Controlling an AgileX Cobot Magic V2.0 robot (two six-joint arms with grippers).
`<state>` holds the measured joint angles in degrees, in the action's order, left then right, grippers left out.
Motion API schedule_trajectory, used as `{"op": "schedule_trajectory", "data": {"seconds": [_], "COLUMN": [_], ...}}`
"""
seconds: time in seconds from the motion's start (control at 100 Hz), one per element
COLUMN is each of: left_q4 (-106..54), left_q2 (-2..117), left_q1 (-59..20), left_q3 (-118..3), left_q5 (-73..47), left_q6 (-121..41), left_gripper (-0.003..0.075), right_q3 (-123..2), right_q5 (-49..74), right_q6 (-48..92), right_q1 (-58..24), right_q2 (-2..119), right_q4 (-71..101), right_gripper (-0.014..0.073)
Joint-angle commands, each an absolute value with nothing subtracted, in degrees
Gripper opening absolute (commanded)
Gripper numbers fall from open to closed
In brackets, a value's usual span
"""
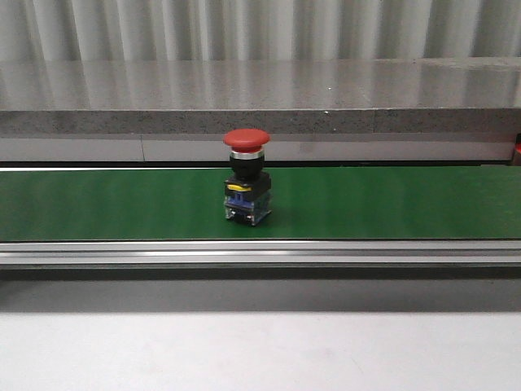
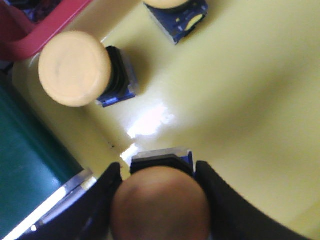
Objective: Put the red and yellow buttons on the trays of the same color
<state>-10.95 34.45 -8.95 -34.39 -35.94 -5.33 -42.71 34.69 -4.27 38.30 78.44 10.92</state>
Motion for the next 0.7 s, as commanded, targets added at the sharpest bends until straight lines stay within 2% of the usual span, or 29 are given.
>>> {"op": "schedule_trajectory", "data": {"seconds": [0.0, 0.08, 0.13, 0.32, 0.39, 0.44, 0.69], "left_q4": [-11.62, -11.62, -11.62, -11.62, -11.62, -11.62, -11.62], "left_q2": [34.47, 34.47, 34.47, 34.47, 34.47, 34.47, 34.47], "left_q1": [-9.35, -9.35, -9.35, -9.35, -9.35, -9.35, -9.35], "left_q3": [-35.99, -35.99, -35.99, -35.99, -35.99, -35.99, -35.99], "left_q5": [-32.42, -32.42, -32.42, -32.42, -32.42, -32.42, -32.42], "left_q6": [-5.38, -5.38, -5.38, -5.38, -5.38, -5.38, -5.38], "left_gripper": [-0.0020, -0.0020, -0.0020, -0.0020, -0.0020, -0.0020, -0.0020], "right_q3": [-44.06, -44.06, -44.06, -44.06, -44.06, -44.06, -44.06], "right_q5": [31.28, 30.79, 30.79, 30.27, 30.08, 29.98, 29.96], "right_q6": [-4.31, -4.31, -4.12, -4.08, -4.13, -4.13, -4.13], "right_q1": [38.70, 38.70, 38.57, 38.57, 38.57, 38.57, 38.57], "right_q2": [78.62, 79.84, 80.42, 81.02, 81.02, 81.02, 77.99], "right_q4": [11.16, 11.16, 11.16, 11.22, 11.22, 11.22, 11.22], "right_gripper": [0.0085, 0.0090, 0.0122, 0.0449, 0.0526, 0.0549, 0.0549]}}
